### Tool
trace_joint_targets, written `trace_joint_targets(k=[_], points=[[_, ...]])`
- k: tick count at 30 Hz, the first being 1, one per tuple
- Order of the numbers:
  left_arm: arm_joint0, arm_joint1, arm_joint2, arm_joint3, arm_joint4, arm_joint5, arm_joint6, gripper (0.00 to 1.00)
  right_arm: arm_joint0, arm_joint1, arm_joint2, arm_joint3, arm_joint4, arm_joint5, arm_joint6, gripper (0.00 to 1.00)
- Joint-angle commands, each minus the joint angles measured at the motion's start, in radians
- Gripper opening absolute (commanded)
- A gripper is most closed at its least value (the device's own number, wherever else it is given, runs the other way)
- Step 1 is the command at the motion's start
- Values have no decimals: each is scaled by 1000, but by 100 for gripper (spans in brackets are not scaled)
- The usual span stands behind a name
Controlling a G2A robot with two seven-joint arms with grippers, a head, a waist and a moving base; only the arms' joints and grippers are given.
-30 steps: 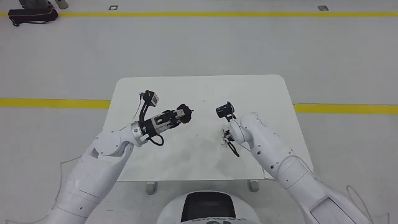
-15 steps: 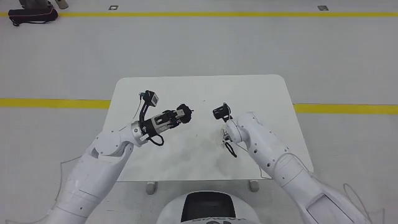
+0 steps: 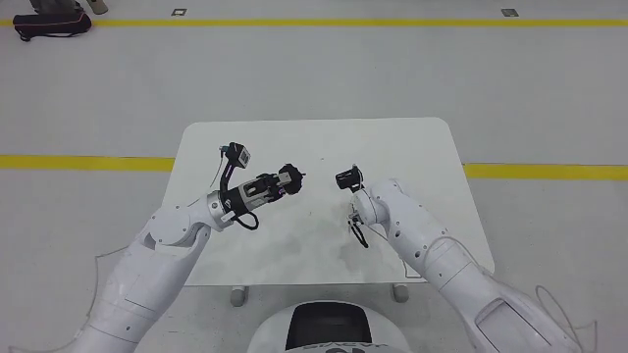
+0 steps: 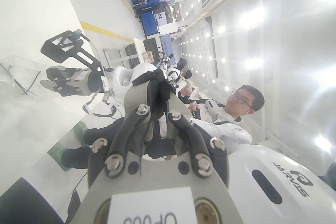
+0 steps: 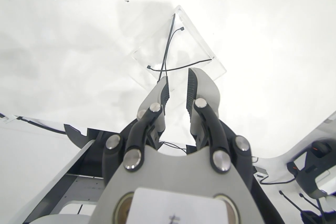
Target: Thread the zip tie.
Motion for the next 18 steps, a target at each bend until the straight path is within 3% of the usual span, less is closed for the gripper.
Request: trace_joint_targets(k=[1,18], points=[[0,0,0,0,0,0,0,0,6,-5,-4,21,8,4,-10,17],[0,0,0,0,0,0,0,0,76,-56,-49,188,53,0,-74,19]])
